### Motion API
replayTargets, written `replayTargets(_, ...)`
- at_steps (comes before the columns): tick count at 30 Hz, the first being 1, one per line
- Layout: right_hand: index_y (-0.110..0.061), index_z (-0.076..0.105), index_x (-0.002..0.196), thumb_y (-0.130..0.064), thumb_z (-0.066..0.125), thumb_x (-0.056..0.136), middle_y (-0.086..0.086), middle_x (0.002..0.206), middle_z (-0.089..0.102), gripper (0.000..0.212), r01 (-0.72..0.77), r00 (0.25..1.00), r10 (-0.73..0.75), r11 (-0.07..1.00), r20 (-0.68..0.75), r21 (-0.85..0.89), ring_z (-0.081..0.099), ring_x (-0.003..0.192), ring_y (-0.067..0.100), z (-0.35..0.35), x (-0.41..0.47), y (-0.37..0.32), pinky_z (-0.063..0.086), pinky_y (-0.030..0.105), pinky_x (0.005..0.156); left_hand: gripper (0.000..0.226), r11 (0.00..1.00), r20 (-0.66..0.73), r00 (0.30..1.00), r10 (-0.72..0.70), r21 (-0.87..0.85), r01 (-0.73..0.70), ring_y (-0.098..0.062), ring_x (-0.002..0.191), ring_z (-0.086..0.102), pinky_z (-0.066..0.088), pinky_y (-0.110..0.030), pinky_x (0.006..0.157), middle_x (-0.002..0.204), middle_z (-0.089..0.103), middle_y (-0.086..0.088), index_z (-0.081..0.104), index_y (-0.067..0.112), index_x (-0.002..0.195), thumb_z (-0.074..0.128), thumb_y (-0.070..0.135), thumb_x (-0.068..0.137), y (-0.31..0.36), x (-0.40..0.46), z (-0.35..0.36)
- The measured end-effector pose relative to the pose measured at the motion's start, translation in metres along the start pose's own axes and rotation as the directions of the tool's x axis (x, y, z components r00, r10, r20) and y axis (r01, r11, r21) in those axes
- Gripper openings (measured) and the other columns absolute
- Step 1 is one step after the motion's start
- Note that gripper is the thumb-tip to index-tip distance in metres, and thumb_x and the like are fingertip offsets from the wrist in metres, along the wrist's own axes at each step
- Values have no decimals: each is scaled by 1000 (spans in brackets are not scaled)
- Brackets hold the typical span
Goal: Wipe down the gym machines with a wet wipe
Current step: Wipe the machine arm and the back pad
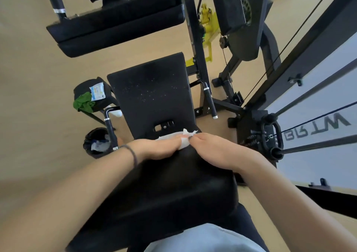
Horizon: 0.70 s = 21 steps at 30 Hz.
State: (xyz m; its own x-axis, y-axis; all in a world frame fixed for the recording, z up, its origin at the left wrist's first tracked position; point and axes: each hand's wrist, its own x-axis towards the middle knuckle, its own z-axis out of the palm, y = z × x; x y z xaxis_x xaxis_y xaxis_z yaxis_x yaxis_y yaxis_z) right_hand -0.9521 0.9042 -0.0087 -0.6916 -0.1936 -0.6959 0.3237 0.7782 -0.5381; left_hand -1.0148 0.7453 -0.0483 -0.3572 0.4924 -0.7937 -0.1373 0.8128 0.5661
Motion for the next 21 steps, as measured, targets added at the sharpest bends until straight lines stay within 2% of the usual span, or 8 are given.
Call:
replayTargets(3, 3, 54, 130, -16, 27, 109, 25, 132, 55, 39, -84, 996, 85, 984, -1, 158, 52, 120, 39, 3, 22, 8, 42, 41, 97, 71, 989, 86, 994, 63, 129, -74, -16, 154, 13, 9, -24, 122, 167, 18, -1, 26, 17, 158, 35, 57, 99, -15, 22, -6)
replayTargets(6, 0, 59, 124, -21, 29, 109, 22, 126, 60, 39, -112, 990, 135, 941, -49, 319, 54, 104, 30, 4, 30, 18, 43, 40, 97, 51, 995, 57, 998, -4, 97, -2, -24, 155, 5, 13, -17, 111, 168, 8, -8, 15, 1, 158, 23, 23, 112, -21, 36, -12)
replayTargets(9, -19, 65, 102, -31, 33, 108, 2, 108, 66, 35, -158, 962, 252, 831, -108, 534, 58, 105, 18, 7, 36, 27, 43, 38, 96, 53, 987, 153, 987, -37, 158, 13, -4, 153, -5, -5, -25, 122, 165, -3, 19, 2, 32, 161, 19, 31, 111, -24, 50, -7)
replayTargets(11, -24, 64, 103, -34, 35, 107, -1, 115, 66, 32, -201, 937, 333, 759, -103, 619, 59, 110, 18, 8, 43, 30, 42, 35, 93, 51, 990, 128, 992, 11, 141, -30, 7, 146, 1, -3, -22, 117, 164, 2, 24, 7, 40, 159, 20, 42, 110, -23, 65, -6)
replayTargets(14, -10, 65, 120, -30, 33, 109, 15, 129, 64, 39, -250, 933, 354, 761, -60, 598, 59, 115, 28, 7, 59, 30, 42, 37, 88, 51, 992, 107, 987, 119, 18, -121, -10, 152, 14, 8, -3, 104, 168, 15, -1, 19, 10, 159, 29, 26, 112, -32, 97, -12)
replayTargets(17, 4, 53, 136, -20, 27, 112, 25, 140, 53, 42, -291, 926, 378, 737, -14, 611, 49, 129, 37, 7, 74, 30, 36, 33, 92, 44, 999, 87, 996, 19, -34, -16, -26, 152, 18, 14, -3, 95, 165, 18, -19, 28, -7, 152, 26, 10, 111, -29, 129, -16)
replayTargets(19, 4, 55, 130, -20, 28, 111, 22, 137, 56, 41, -299, 925, 379, 741, -8, 602, 50, 128, 37, 8, 78, 33, 39, 34, 91, 49, 993, 63, 995, 76, 91, -81, -23, 153, 17, 7, -6, 110, 166, 18, -8, 24, 7, 157, 24, 27, 112, -26, 138, -20)
replayTargets(21, 3, 59, 123, -21, 30, 109, 20, 129, 61, 41, -317, 917, 399, 738, -5, 596, 55, 119, 32, 9, 78, 34, 43, 34, 90, 50, 981, 18, 1000, 12, 193, -15, -14, 152, 19, 8, -32, 125, 161, 28, 14, 27, 42, 153, 20, 56, 106, -21, 135, -10)
